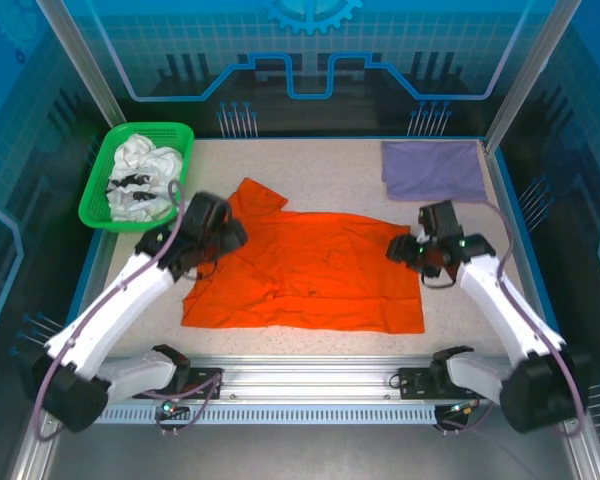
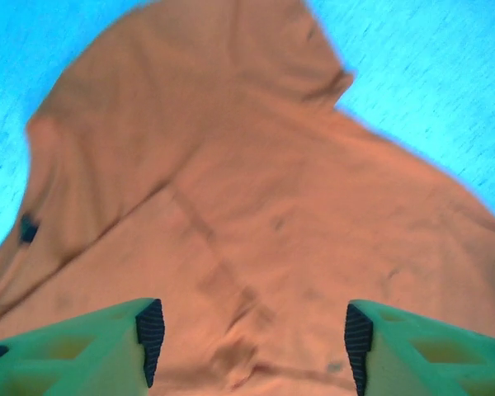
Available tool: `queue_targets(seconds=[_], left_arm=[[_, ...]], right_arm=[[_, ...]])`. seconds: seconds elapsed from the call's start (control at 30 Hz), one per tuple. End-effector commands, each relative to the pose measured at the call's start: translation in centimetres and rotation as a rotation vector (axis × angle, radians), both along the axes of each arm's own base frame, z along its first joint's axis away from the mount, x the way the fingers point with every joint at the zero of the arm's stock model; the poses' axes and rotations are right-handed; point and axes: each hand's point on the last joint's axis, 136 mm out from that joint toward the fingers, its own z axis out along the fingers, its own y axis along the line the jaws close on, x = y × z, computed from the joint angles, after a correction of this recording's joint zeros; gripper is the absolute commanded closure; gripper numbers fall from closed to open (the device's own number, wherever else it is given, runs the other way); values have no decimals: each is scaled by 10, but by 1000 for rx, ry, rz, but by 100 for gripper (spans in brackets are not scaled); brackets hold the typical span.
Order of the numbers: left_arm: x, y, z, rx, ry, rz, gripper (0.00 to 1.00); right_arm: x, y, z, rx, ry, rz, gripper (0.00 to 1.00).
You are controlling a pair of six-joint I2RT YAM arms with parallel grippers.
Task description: Fold and stack the t-shirts
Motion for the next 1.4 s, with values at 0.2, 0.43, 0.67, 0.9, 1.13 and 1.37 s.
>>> queue_targets(seconds=[0.2, 0.43, 0.67, 0.9, 1.13, 1.37], left_arm=[[170, -13, -15, 8, 11, -130, 27], [270, -13, -84, 111, 131, -187, 29], [317, 20, -123, 255, 95, -119, 36], [325, 28, -156, 330, 110, -149, 39], [317, 26, -171, 325, 155, -185, 42], [308, 26, -182, 309, 202, -196, 45]], right_arm=[[99, -58, -31, 89, -21, -112, 58], [139, -54, -58, 79, 43, -117, 54], [147, -53, -60, 80, -9, -115, 52], [144, -52, -67, 84, -22, -112, 51], [143, -53, -76, 81, -9, -121, 52], [144, -52, -79, 94, -9, -120, 52]])
